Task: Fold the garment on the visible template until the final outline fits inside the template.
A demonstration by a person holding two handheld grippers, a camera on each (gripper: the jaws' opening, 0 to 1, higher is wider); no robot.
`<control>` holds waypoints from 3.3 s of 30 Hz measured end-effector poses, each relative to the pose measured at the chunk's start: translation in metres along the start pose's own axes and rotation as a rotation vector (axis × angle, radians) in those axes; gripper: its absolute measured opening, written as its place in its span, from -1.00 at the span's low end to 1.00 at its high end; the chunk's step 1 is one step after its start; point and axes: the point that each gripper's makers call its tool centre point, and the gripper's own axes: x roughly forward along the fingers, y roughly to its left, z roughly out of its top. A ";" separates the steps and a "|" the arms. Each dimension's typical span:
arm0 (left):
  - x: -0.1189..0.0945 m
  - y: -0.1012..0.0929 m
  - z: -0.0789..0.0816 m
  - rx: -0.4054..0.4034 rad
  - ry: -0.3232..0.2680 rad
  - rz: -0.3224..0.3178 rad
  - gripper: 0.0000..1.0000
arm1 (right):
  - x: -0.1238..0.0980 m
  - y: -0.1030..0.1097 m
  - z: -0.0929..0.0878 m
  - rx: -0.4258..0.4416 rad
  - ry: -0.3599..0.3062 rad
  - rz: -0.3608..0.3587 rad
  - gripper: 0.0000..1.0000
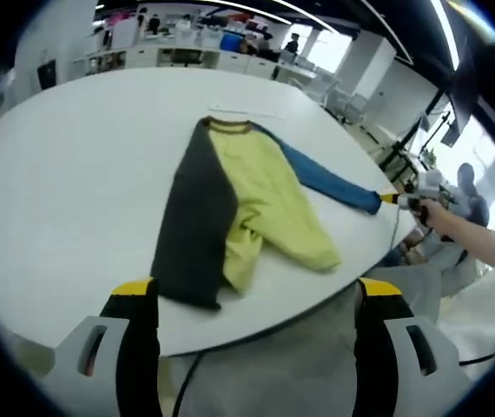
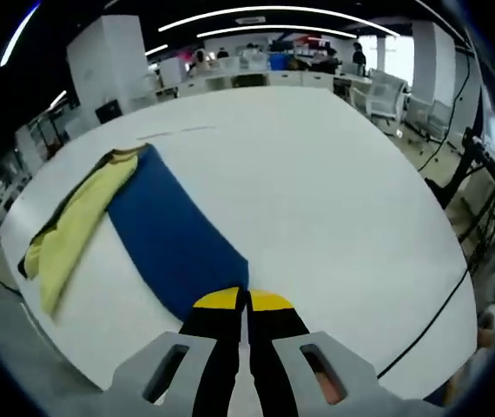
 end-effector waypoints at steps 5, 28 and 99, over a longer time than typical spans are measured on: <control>0.002 -0.002 0.002 -0.005 -0.002 0.002 0.81 | 0.009 -0.013 0.003 -0.012 0.022 -0.010 -0.96; 0.016 0.007 0.000 -0.048 0.025 0.028 0.80 | 0.039 -0.060 0.014 -0.076 0.100 -0.046 -0.96; 0.044 0.012 0.006 -0.053 0.116 0.035 0.82 | 0.085 -0.123 0.052 -0.169 0.136 -0.102 -0.95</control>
